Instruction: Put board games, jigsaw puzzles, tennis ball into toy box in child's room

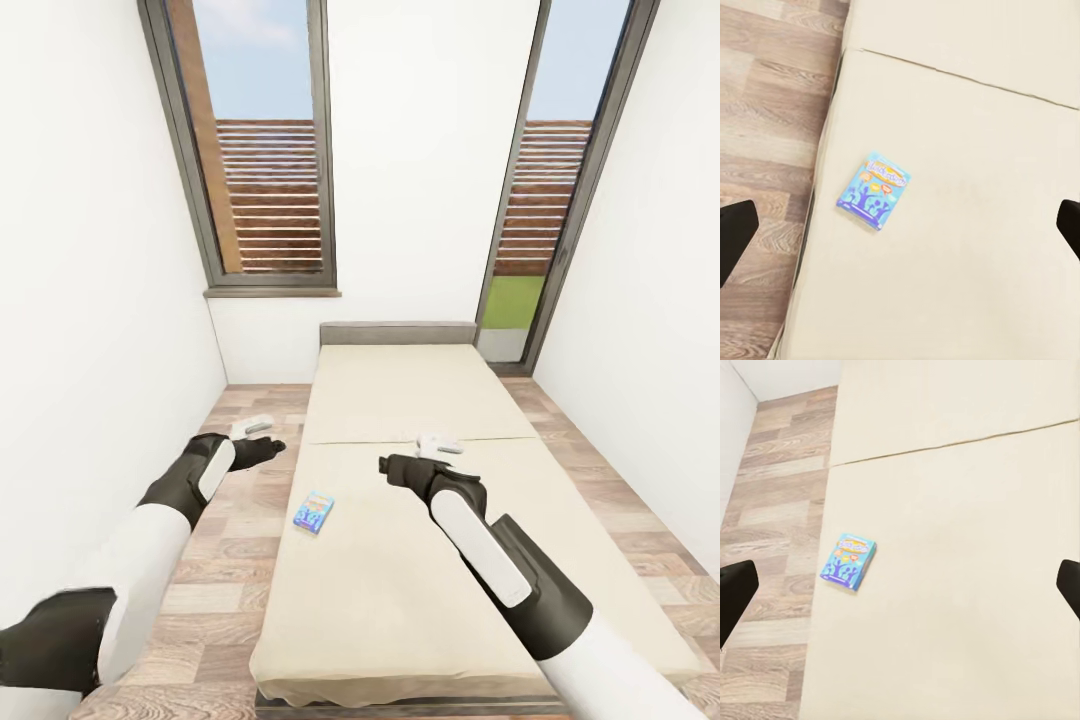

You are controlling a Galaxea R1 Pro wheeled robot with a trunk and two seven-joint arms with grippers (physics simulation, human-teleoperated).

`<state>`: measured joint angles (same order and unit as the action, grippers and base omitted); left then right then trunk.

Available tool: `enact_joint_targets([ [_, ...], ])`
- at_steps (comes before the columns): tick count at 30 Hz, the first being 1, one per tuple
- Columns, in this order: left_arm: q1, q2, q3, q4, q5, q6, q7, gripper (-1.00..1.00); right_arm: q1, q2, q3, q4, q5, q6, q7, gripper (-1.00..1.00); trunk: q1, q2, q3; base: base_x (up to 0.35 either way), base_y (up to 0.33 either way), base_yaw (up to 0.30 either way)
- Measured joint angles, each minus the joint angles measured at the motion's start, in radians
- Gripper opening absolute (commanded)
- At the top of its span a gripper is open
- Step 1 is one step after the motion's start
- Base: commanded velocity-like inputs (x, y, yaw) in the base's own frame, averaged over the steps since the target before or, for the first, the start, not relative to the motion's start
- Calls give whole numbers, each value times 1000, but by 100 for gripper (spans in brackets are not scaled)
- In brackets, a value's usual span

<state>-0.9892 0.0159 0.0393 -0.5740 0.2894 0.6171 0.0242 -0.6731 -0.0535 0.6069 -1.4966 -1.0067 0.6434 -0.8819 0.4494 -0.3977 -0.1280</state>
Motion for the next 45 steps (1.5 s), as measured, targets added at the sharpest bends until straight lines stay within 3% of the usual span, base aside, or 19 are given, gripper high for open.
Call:
enact_joint_targets([
  [4, -48, -5, -10, 66, -1, -36, 6, 100, 1, -2, -1, -9, 0, 0, 0, 100, 0, 0, 0, 0, 0, 0],
  [10, -93, -36, -15, 93, -16, -51, 16, 100, 1, -1, -9, -12, -2, 3, -1, 100, 0, 0, 0, 0, 0, 0],
  [16, -110, -68, -15, 97, -63, -55, 22, 100, 1, 0, -26, -13, -3, 39, 0, 100, 0, 0, 0, 0, 0, 0],
  [24, -123, -115, -16, 94, -88, -57, 23, 100, 1, 1, -45, -41, -4, 90, 1, 100, 0, 0, 0, 0, 0, 0],
  [31, -140, -128, -15, 94, -91, -52, 24, 100, 1, 11, -54, -55, -5, 143, 1, 100, 0, 0, -1, 0, 0, 0],
  [39, -159, -133, -15, 94, -91, -39, 26, 100, 1, 13, -55, -56, -5, 154, 1, 100, 0, 0, -11, 0, 0, 0],
  [45, -179, -132, -15, 94, -91, 13, 26, 100, 1, 14, -54, -56, -7, 155, 1, 100, 0, 0, -21, 0, 0, 0],
])
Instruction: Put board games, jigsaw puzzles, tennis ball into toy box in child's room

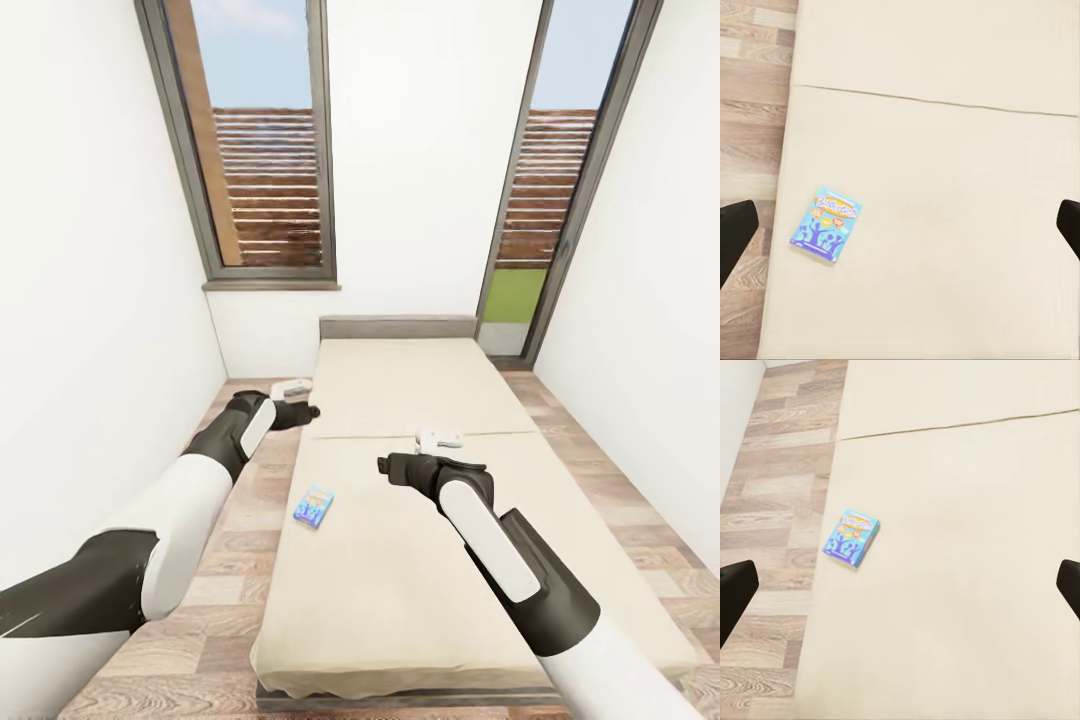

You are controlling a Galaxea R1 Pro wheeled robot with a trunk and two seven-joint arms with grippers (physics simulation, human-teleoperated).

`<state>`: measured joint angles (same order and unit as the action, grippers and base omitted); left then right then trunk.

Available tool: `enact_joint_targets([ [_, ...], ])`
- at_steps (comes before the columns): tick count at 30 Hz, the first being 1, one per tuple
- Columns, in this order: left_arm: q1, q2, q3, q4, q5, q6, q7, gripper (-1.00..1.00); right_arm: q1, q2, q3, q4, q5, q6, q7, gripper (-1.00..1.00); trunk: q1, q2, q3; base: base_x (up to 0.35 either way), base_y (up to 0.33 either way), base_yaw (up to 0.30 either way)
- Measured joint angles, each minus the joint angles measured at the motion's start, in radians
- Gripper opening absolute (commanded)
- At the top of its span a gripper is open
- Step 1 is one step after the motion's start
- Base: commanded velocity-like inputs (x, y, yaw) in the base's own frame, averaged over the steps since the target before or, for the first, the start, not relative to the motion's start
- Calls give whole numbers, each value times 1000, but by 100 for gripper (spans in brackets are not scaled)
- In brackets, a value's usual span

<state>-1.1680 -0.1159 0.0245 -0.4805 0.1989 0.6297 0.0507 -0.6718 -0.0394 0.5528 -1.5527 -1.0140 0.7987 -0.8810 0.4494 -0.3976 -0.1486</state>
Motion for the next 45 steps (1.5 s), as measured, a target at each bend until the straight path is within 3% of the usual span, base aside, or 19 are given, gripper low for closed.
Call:
enact_joint_targets([
  [7, -11, 3, -1, -1, 0, 28, 4, 100, 1, -2, -1, 0, -16, 0, 0, 100, 0, 0, -12, 0, 0, 0],
  [14, -51, 7, 1, -4, -1, 90, 83, 100, 2, -8, -1, 0, -31, 0, 1, 100, 0, 0, -23, 0, 0, 0],
  [21, -61, 9, 5, -8, 4, 105, 109, 100, 2, -13, -2, 0, -37, 1, 2, 100, 0, 0, -35, 0, 0, 0],
  [45, -63, 5, -6, -2, 0, 47, 113, 100, 11, -7, -1, 4, -37, 11, 2, 100, 0, 0, -75, 0, 0, 0],
])
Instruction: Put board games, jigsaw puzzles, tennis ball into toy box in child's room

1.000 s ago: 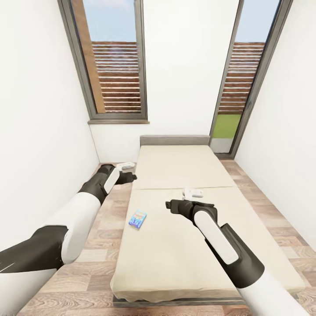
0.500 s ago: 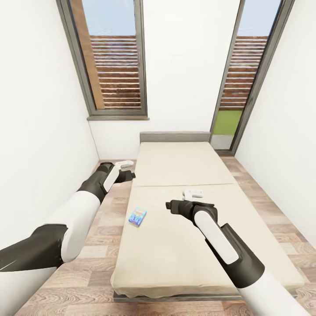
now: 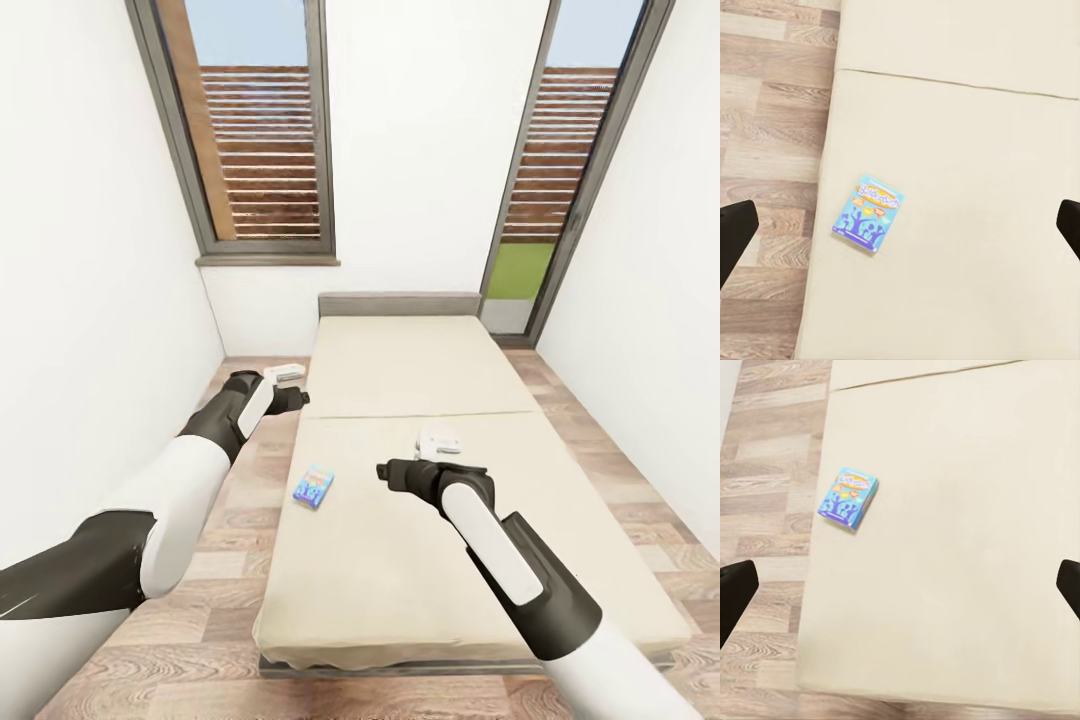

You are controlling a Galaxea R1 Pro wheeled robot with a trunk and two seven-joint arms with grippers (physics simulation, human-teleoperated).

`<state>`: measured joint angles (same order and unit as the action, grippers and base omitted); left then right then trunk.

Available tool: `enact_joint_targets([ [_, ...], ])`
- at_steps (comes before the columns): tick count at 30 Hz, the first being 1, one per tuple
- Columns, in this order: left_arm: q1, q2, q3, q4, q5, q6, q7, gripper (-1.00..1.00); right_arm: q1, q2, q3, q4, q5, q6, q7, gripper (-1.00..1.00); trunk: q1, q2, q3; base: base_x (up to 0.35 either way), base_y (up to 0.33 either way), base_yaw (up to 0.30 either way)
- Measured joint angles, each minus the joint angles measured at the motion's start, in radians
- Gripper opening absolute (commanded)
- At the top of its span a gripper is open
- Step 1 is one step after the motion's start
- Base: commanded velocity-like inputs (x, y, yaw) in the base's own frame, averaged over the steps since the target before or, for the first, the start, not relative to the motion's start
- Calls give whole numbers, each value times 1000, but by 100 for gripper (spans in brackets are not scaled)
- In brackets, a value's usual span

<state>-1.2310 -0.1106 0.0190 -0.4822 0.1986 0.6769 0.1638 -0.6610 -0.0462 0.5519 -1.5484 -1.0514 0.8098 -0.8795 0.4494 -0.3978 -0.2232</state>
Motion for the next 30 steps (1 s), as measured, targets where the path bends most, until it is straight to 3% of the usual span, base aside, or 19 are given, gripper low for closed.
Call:
enact_joint_targets([
  [30, 0, 0, 9, 0, 1, -3, 1, 100, 14, -5, 0, -3, 1, 0, -1, 100, 0, 0, -50, 0, 0, 0],
])
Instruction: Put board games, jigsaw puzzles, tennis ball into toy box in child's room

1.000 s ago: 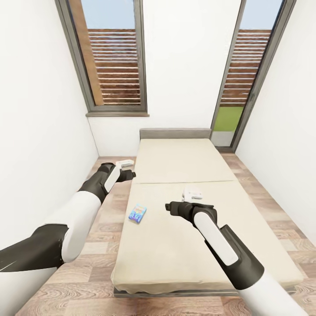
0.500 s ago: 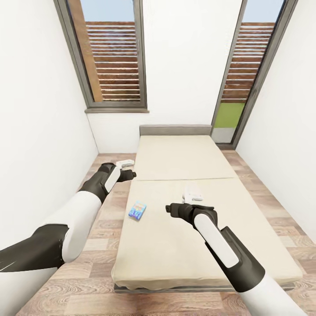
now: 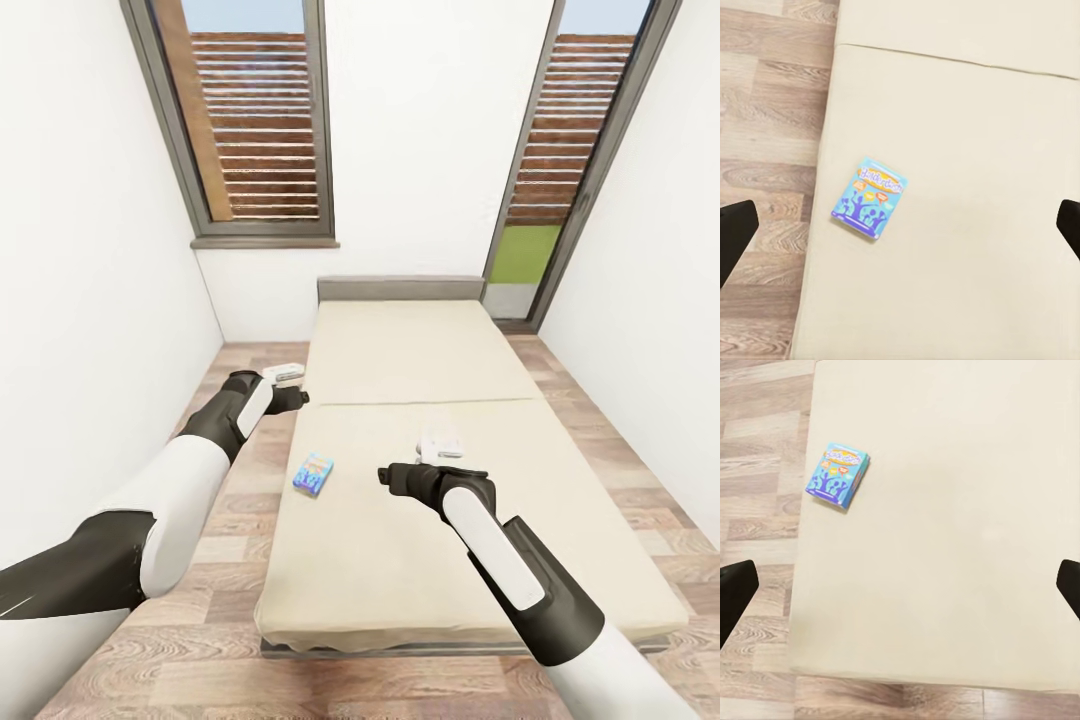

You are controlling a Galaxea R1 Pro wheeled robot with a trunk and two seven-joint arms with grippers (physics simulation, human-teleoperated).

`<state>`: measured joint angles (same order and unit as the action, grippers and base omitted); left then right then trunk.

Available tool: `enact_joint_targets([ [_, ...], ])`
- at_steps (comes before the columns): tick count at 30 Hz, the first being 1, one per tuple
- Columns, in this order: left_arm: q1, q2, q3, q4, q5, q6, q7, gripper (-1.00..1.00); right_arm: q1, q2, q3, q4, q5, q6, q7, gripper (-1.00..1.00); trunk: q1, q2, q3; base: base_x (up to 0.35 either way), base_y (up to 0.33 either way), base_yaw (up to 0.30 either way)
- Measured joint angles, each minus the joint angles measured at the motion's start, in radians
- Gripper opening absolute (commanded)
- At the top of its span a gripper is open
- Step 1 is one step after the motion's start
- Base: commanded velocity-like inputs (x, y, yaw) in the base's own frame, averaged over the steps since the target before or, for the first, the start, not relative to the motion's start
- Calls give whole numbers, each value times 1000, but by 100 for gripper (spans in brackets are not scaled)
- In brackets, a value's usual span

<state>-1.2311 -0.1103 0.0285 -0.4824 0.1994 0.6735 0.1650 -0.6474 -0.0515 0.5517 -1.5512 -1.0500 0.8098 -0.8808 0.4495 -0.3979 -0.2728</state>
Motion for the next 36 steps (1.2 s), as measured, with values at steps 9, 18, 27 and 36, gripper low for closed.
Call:
enact_joint_targets([
  [9, -23, -4, 3, -8, 8, 23, 1, 100, 0, 0, 0, 0, 0, 0, 0, 100, 0, 0, -15, 0, 0, 0],
  [18, -64, -5, 5, -9, 11, 38, -1, 100, 0, 9, 0, 0, 0, 0, 0, 100, 0, 0, -30, 0, 0, 0],
  [27, -67, -5, 7, -9, 11, 35, -7, 100, 0, 6, -4, -7, 0, -1, 6, 100, 0, 0, -45, 0, 0, 0],
  [36, -67, -4, 5, -9, 11, 28, -11, 100, 0, -1, -116, -20, -42, 7, 89, 100, 0, 0, -60, 0, 0, 0],
])
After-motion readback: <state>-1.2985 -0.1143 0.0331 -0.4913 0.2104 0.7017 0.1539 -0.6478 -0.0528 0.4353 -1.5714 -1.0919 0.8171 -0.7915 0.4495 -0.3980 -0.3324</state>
